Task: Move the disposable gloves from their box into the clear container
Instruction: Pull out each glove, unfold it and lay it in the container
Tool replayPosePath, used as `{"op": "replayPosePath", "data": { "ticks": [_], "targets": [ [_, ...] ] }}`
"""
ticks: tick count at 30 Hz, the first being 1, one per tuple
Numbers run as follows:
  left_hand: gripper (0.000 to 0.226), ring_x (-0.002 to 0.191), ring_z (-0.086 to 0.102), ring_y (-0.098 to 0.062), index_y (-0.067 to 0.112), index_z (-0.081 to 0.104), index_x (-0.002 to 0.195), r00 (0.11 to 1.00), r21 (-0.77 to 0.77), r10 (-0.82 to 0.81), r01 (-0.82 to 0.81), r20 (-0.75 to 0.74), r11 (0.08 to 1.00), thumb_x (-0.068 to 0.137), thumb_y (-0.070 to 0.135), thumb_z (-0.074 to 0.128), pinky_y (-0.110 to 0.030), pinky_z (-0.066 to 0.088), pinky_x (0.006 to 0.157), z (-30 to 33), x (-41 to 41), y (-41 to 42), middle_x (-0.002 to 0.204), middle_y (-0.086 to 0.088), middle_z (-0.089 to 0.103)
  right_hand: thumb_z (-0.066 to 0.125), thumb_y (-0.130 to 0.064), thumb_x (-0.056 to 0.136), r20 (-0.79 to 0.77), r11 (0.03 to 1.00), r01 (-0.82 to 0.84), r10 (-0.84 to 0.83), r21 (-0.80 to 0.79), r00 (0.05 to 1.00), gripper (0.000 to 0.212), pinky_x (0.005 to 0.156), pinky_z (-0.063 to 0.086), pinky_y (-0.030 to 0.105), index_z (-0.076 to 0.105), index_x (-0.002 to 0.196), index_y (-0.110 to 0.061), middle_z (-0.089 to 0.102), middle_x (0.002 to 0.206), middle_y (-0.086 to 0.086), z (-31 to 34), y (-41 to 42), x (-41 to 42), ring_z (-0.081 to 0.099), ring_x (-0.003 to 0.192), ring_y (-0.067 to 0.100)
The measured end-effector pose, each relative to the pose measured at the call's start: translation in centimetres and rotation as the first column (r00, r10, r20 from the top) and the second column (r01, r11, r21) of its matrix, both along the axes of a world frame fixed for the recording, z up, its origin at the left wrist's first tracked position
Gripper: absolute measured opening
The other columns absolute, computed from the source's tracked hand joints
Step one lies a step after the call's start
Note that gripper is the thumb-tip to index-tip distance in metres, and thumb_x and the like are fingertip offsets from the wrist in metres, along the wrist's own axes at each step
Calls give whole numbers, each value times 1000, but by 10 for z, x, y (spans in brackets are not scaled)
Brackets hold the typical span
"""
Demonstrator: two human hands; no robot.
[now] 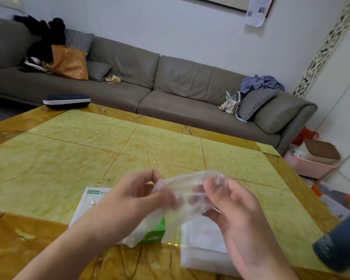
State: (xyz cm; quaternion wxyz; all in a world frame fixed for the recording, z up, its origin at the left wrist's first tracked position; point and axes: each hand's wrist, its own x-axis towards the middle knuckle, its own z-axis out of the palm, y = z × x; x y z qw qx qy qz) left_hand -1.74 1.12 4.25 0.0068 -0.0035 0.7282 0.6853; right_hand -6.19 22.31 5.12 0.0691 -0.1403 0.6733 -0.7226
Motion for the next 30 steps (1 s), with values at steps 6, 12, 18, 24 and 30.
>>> {"op": "replayPosePath", "data": {
  "ticks": [6, 12, 18, 24, 30],
  "targets": [
    [45, 101, 67, -40, 14, 65, 118, 988, 453, -149, 116, 37, 884, 78, 16, 85, -46, 58, 82, -9, -5, 8, 121, -32, 68, 67, 5, 95, -36, 1000, -9, 10, 25, 999, 16, 44, 44, 33, 71, 89, -9, 67, 73, 29, -1, 0, 1, 52, 49, 29],
    [47, 103, 67, -43, 8, 66, 126, 999, 503, -46, 31, 16, 864, 80, 7, 78, -49, 54, 91, -13, -12, 8, 126, -34, 65, 66, 4, 96, -53, 995, -46, 51, 94, 997, 30, 47, 43, 35, 73, 107, -23, 72, 80, 24, 3, 5, 4, 50, 51, 26],
    [40, 97, 69, -34, 15, 74, 114, 999, 304, 6, 4, -32, 953, 75, 13, 84, -46, 53, 91, -14, -11, 8, 113, -21, 73, 79, -24, 93, -71, 984, -22, 35, 178, 997, 3, 53, 44, 38, 76, 92, -25, 73, 77, 17, 11, 14, 3, 56, 54, 25],
    [40, 82, 58, -26, 14, 79, 107, 993, 282, 119, -111, -11, 953, 70, 23, 93, -36, 47, 76, -10, -15, -10, 100, -16, 73, 71, -5, 96, -99, 989, 81, -69, 126, 993, 13, 44, 43, 31, 76, 86, -11, 71, 74, 18, 14, 20, -1, 54, 51, 22],
    [25, 72, 59, -16, 4, 77, 103, 974, 520, 228, -191, -8, 833, 79, 1, 74, -26, 55, 68, -10, -20, -17, 90, -11, 65, 70, -5, 96, -118, 986, 108, -94, 124, 989, 14, 46, 47, 30, 77, 86, -12, 72, 75, 18, 20, 28, -5, 57, 53, 23]
  ]
}}
